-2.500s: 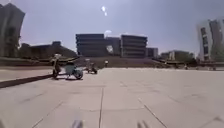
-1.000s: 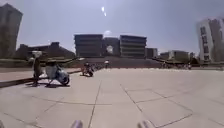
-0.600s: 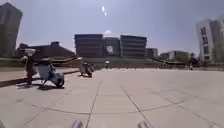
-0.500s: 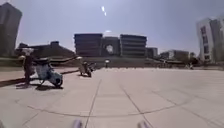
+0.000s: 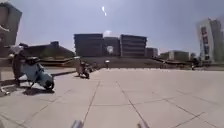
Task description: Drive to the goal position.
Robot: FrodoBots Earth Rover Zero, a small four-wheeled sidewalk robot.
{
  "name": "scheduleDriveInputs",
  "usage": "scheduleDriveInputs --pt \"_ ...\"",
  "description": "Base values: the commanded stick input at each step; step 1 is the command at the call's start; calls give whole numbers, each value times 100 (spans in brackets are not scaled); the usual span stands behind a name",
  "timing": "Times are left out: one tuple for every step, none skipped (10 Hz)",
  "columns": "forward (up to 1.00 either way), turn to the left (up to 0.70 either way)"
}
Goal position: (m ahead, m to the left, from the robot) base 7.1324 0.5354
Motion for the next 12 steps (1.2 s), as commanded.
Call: scheduleDriveInputs --pt "85 0" --pt "85 0" --pt "85 0" --pt "85 0" --pt "85 0" --pt "85 0" --pt "85 0" --pt "85 0" --pt "85 0" --pt "85 0" --pt "85 8" --pt "85 28"
